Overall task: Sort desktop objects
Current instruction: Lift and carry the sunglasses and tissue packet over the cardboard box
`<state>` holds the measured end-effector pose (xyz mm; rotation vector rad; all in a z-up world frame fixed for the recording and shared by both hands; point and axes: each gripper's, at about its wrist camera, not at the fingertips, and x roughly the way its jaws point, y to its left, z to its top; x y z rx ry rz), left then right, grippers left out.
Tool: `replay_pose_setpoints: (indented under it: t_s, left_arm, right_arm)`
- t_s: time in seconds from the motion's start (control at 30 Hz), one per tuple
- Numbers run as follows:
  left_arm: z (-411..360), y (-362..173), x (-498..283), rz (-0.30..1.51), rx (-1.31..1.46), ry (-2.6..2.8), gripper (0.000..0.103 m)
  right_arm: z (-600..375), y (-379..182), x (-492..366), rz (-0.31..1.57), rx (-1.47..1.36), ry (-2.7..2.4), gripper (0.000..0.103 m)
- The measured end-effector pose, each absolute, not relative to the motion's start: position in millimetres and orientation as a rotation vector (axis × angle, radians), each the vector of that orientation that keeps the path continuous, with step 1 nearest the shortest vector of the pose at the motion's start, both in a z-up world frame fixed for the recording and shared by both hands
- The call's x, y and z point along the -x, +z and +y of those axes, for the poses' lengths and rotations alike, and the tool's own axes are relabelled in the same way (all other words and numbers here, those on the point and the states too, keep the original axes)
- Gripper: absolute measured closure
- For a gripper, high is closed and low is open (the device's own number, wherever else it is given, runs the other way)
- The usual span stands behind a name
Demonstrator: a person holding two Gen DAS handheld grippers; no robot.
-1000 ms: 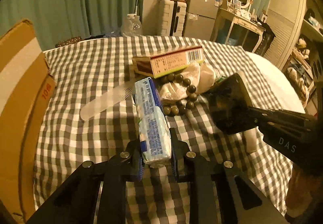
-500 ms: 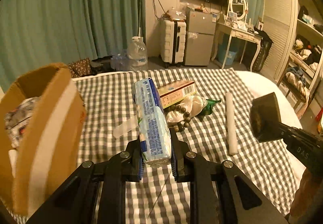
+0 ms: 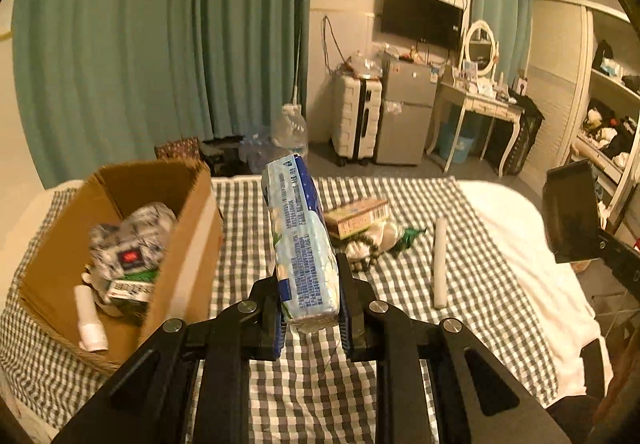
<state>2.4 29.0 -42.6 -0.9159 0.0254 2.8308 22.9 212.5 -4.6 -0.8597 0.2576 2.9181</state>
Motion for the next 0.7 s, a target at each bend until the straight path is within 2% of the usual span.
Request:
replay_pose_setpoints:
  t_s: [0.23, 0.7]
  left_arm:
    - [19, -5, -28, 0.016, 0.82, 2.842, 0.082]
    - [-24, 41, -47, 0.03, 0.659, 2.888, 0.082]
  right_arm:
    - [197, 36, -52, 0.228, 0.728, 2.928, 0.097]
    - [167, 77, -66, 0.199, 0.643, 2.952, 0.097]
